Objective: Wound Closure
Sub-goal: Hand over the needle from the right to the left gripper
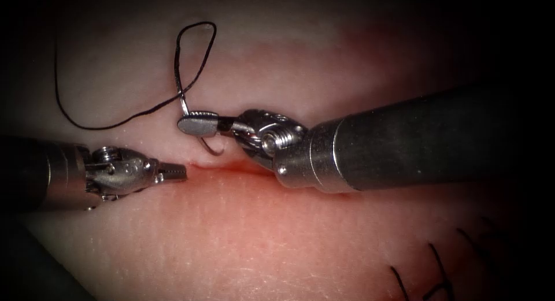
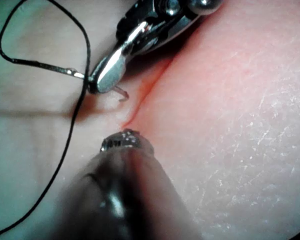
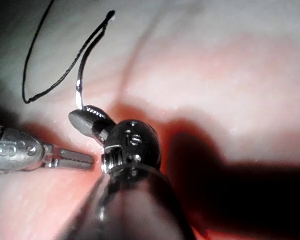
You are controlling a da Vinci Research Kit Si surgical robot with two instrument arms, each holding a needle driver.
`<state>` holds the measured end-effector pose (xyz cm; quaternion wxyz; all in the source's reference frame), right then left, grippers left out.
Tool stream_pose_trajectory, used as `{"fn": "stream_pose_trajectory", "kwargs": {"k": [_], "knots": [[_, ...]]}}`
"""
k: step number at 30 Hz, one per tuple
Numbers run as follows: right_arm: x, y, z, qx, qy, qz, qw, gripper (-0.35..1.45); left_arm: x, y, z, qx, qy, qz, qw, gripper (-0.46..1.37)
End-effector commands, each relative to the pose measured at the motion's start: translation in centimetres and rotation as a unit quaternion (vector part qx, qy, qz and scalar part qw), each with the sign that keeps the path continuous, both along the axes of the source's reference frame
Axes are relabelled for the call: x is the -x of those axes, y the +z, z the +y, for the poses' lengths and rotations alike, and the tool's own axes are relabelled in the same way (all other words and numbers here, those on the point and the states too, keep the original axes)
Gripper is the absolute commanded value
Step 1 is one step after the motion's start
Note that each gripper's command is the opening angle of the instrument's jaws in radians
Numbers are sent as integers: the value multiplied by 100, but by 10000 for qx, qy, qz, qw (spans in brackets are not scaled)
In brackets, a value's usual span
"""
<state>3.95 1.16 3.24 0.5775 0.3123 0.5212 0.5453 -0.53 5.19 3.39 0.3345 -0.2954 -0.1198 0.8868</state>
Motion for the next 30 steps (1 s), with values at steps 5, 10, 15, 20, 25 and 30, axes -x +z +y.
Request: {"fn": "stream_pose_trajectory", "kwargs": {"k": [5, 10, 15, 20, 25, 30], "knots": [[-2, -3, 4, -29, 79, 42, 10000, -15, 1, -2, 0, 10, 18, -36, 10000, -35], [-4, -7, 7, 79, 373, 266, 9989, -35, 1, -5, 1, 33, 22, -50, 10000, -35], [-6, -10, 9, 84, 561, 412, 9975, -35, 1, -7, 3, 88, 3, -88, 9999, -35], [-5, -18, 18, -409, 719, 547, 9951, -35, 1, -10, 5, 196, -28, -153, 9997, -35], [-5, -31, 25, -781, 1172, 708, 9875, -35, 0, -13, 11, 293, -100, -234, 9992, -35], [-6, -44, 25, -1279, 1504, 748, 9775, -35, -1, -22, 25, 431, -415, -447, 9972, 62]]}}
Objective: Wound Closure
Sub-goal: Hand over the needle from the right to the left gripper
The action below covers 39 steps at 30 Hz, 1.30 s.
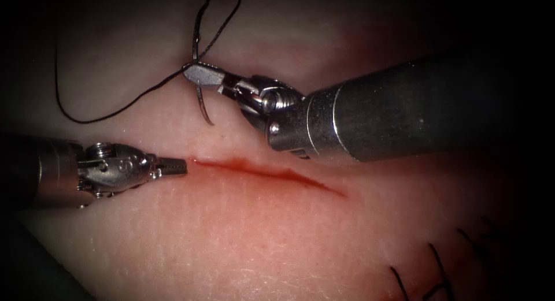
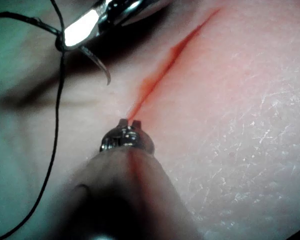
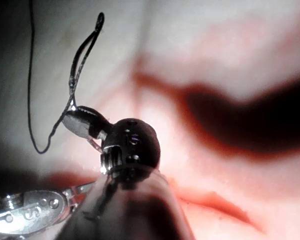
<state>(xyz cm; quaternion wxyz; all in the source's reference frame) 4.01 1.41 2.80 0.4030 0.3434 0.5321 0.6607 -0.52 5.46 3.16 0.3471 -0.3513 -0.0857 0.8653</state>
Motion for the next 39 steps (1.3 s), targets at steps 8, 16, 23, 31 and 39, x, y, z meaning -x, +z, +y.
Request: {"fn": "stream_pose_trajectory", "kwargs": {"k": [8, 16, 23, 31, 39], "knots": [[-1, -3, -3, -153, 46, -78, 9998, -35, 0, -25, 32, 426, -1073, -661, 9911, 104], [-5, -5, -2, -19, 130, -294, 9995, -35, 10, -28, 45, 280, -1672, -511, 9842, 99], [-5, -8, -1, 104, 188, -309, 9993, -35, 22, -25, 49, 310, -1901, -587, 9795, 86], [-4, -12, 1, 175, 214, -351, 9990, -35, 17, -24, 50, 366, -2094, -492, 9759, 8], [0, -12, 1, 444, 125, -521, 9976, -35, -12, -29, 54, 506, -2268, -618, 9706, -35]]}}
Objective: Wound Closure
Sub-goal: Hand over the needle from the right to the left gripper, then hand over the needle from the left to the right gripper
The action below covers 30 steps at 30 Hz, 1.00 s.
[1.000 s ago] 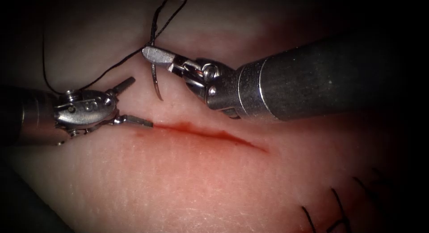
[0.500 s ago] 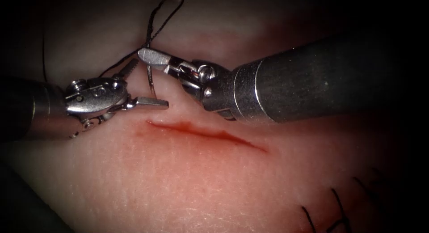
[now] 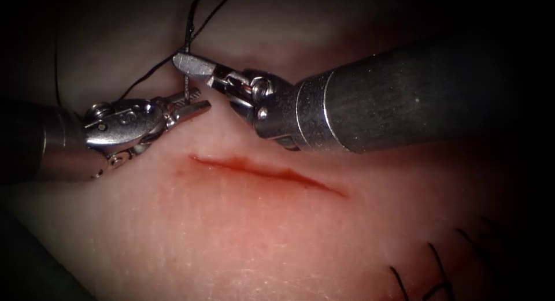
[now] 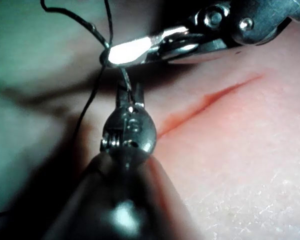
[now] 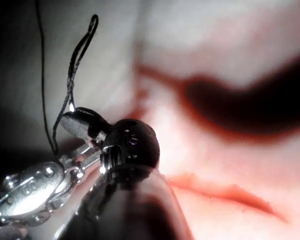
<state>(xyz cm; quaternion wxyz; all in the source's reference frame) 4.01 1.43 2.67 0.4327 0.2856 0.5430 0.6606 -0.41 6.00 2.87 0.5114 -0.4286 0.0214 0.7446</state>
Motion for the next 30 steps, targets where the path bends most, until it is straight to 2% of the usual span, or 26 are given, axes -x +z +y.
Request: {"fn": "stream_pose_trajectory", "kwargs": {"k": [1, 2, 3, 4, 7, 8, 10, 14, 19, 21, 22, 24, 25, 26, 27, 28, 30], "knots": [[1, 0, -1, 58, -34, -42, 10000, -35, -2, -1, 0, 0, 21, -40, 10000, -35], [2, 0, -1, 226, -99, -144, 9996, -35, -7, -2, 0, 1, 27, -50, 10000, -35], [3, 0, -2, 306, -116, -180, 9993, -26, -10, -3, 1, 0, 66, -93, 9999, -35], [3, 0, -2, 379, -146, -221, 9989, -9, -13, -3, 1, 1, 121, -160, 9998, -35], [7, -1, -4, 502, -210, -279, 9981, 20, -20, -5, 0, 41, 208, -385, 9990, -35], [9, -1, -4, 526, -227, -289, 9979, 28, -21, -6, -1, 4, 249, -566, 9981, -35], [11, -1, -4, 610, -290, -359, 9971, 58, -22, -6, -2, -161, 223, -858, 9959, -35], [14, 1, -8, 1037, -441, -607, 9918, 96, -22, -6, -4, -309, 310, -1248, 9912, -35], [23, 3, -17, 1239, -562, -625, 9887, 102, -21, -4, -6, -466, 371, -1591, 9855, -35], [26, 5, -18, 1328, -682, -485, 9876, 102, -20, -4, -7, -591, 405, -1821, 9807, -35], [31, 6, -19, 1427, -828, -304, 9858, 98, -19, -4, -9, -874, 397, -2198, 9708, -35], [35, 8, -20, 1485, -884, -227, 9847, 96, -17, -4, -12, -1078, 375, -2484, 9619, -35], [41, 10, -20, 1512, -934, -136, 9840, 95, -15, -5, -14, -1286, 420, -2910, 9471, -35], [43, 10, -20, 1524, -940, -108, 9838, 95, -14, -5, -14, -1301, 436, -3038, 9428, -35], [48, 11, -19, 1587, -968, -98, 9825, 96, -13, -6, -14, -1300, 410, -3353, 9322, -35], [50, 12, -19, 1614, -983, -105, 9819, 96, -12, -6, -14, -1353, 417, -3478, 9268, -35], [59, 14, -17, 1728, -963, -86, 9802, 95, -6, -7, -15, -1586, 495, -4053, 8990, -35]]}}
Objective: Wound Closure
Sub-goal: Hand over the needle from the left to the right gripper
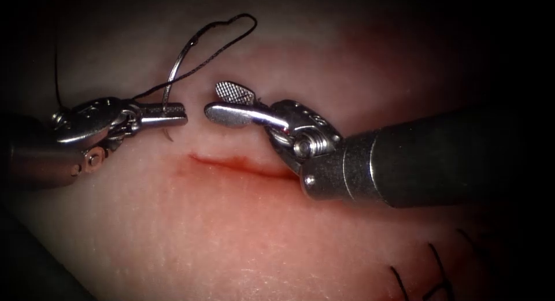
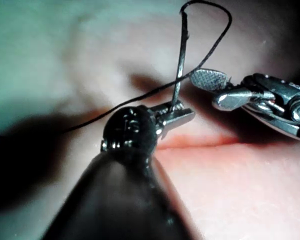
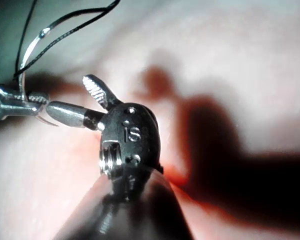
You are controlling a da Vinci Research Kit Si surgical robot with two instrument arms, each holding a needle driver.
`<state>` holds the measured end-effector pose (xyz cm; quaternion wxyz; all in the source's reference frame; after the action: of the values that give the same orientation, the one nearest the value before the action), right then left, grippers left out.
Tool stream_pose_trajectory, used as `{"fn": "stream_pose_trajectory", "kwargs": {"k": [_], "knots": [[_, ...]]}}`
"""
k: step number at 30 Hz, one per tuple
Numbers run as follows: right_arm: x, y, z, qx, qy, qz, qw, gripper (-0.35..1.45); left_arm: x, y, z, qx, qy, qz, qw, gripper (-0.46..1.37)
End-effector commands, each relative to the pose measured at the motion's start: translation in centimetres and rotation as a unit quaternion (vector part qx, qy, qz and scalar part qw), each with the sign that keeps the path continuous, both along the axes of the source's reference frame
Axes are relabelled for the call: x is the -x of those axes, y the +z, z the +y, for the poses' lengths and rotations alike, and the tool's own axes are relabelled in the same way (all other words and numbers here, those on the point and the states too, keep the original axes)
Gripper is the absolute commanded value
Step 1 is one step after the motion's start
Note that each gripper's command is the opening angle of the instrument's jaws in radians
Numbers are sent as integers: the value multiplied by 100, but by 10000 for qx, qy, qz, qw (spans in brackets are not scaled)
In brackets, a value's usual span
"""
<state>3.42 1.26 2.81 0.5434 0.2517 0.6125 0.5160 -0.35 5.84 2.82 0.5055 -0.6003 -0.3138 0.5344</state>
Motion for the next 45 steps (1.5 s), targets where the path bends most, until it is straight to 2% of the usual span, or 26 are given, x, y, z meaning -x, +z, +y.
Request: {"fn": "stream_pose_trajectory", "kwargs": {"k": [1, 4, 7, 10, 14, 17, 27, 32, 33, 34, 35, 36, 37, 39, 40, 44, 45], "knots": [[4, 1, 1, 34, 23, 64, 10000, 95, 3, -1, 1, -133, 94, -429, 9989, -35], [13, 3, 4, 179, 55, 239, 9995, 92, 12, -4, -1, -395, 170, -1104, 9930, -35], [21, 6, 8, 258, 68, 438, 9987, 90, 24, -8, -5, -588, 360, -1739, 9823, -35], [22, 8, 11, 310, 113, 611, 9976, 99, 35, -13, -12, -712, 596, -2102, 9732, -35], [18, 9, 14, 391, 238, 857, 9953, 105, 45, -18, -18, -795, 735, -2148, 9706, -35], [13, 6, 15, 425, 312, 1039, 9932, 124, 49, -20, -18, -877, 730, -2172, 9694, -35], [7, -24, 15, 352, 273, 1468, 9882, 118, 49, -19, -17, -883, 733, -2171, 9694, -35], [8, -34, 16, 501, 214, 1642, 9849, 93, 49, -19, -18, -884, 726, -2171, 9694, -35], [8, -34, 17, 526, 221, 1678, 9842, 78, 49, -19, -18, -854, 722, -2167, 9698, -35], [7, -35, 18, 551, 221, 1724, 9832, 27, 49, -19, -18, -854, 722, -2167, 9698, -35], [7, -35, 18, 553, 229, 1739, 9829, 14, 49, -19, -18, -854, 722, -2167, 9698, -35], [7, -34, 19, 634, 231, 1731, 9826, -23, 49, -19, -18, -853, 722, -2167, 9698, -35], [7, -34, 20, 869, 228, 1613, 9828, -35, 49, -19, -18, -854, 722, -2167, 9698, -35], [7, -33, 21, 979, 185, 1494, 9838, -35, 49, -20, -18, -855, 722, -2168, 9698, -35], [8, -31, 24, 1085, 203, 1235, 9862, -35, 49, -21, -19, -853, 722, -2169, 9698, -35], [8, -29, 29, 1028, 297, 1063, 9886, -35, 50, -23, -22, -878, 727, -2175, 9694, -35], [8, -30, 31, 1012, 320, 1028, 9890, -35, 50, -24, -23, -765, 706, -2159, 9709, -35]]}}
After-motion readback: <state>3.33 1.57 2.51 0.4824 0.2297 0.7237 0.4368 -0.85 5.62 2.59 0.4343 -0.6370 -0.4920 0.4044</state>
